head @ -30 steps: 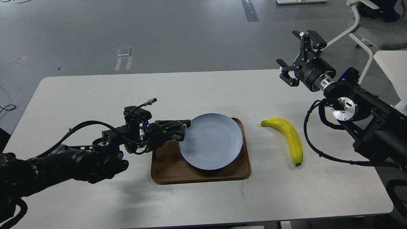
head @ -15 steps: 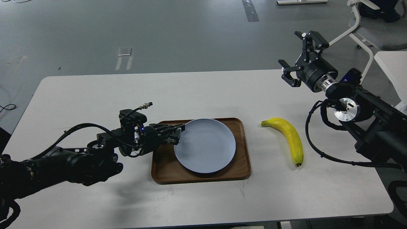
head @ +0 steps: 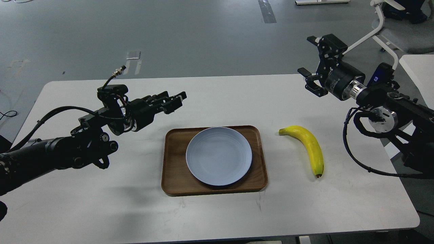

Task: Place banana on plate with both arms
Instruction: 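Release the plate and raise the left arm away from the tray, then grasp the yellow banana with the right gripper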

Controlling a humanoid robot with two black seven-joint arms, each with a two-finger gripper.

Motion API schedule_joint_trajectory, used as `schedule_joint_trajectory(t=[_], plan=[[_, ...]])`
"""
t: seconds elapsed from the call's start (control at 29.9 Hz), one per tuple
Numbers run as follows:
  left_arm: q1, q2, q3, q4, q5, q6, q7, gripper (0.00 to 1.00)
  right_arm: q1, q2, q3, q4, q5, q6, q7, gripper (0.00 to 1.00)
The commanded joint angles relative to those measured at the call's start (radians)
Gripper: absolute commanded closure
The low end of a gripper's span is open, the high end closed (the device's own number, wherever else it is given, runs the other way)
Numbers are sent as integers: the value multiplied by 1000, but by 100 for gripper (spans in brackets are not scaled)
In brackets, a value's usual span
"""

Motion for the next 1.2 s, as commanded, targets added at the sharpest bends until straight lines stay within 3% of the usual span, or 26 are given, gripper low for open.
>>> schedule_joint_trajectory(t=[0.0, 0.1, 0.2, 0.23, 0.4, 0.57, 0.67, 0.74, 0.77, 0.84, 0.94, 1.0, 1.04, 1.07, 1.17], plan=[[-45, 25, -185, -7, -366, -92, 14, 2, 52, -114, -157, 82, -660, -69, 27, 0], [-50, 38, -260, -4, -597, -152, 38, 2, 57, -163, -223, 128, -919, -103, 76, 0], [-44, 59, -329, 1, -788, -166, 109, 2, 57, -188, -306, 139, -1004, -117, 84, 0], [-41, 61, -347, 1, -813, -167, 112, 2, 55, -189, -323, 139, -1011, -120, 85, 0], [25, 56, -502, -1, -841, -181, 98, 2, 24, -174, -447, 122, -1067, -178, 85, 0], [40, 64, -518, -4, -835, -186, 46, 2, -17, -143, -463, 104, -1067, -189, 85, 0], [54, 72, -516, -10, -833, -184, 41, 2, -28, -131, -463, 85, -1067, -190, 85, 6], [54, 76, -516, -10, -833, -184, 41, 2, -37, -127, -464, 82, -1067, -192, 85, 15], [56, 76, -516, -10, -833, -183, 41, 2, -46, -123, -468, 82, -1071, -195, 85, 35], [57, 79, -515, -12, -832, -182, 41, 2, -58, -122, -469, 82, -1077, -195, 87, 54], [57, 85, -515, -15, -830, -179, 37, 2, -68, -116, -468, 79, -1077, -209, 87, 61], [57, 90, -515, -15, -822, -179, 29, 2, -78, -104, -468, 65, -1077, -232, 87, 77], [57, 90, -513, -16, -813, -178, 28, 2, -85, -99, -469, 64, -1078, -250, 87, 95], [57, 92, -513, -15, -806, -178, 28, 2, -83, -97, -469, 62, -1078, -264, 87, 100], [57, 92, -513, -15, -783, -175, 28, 2, -71, -97, -468, 62, -1078, -296, 90, 100]])
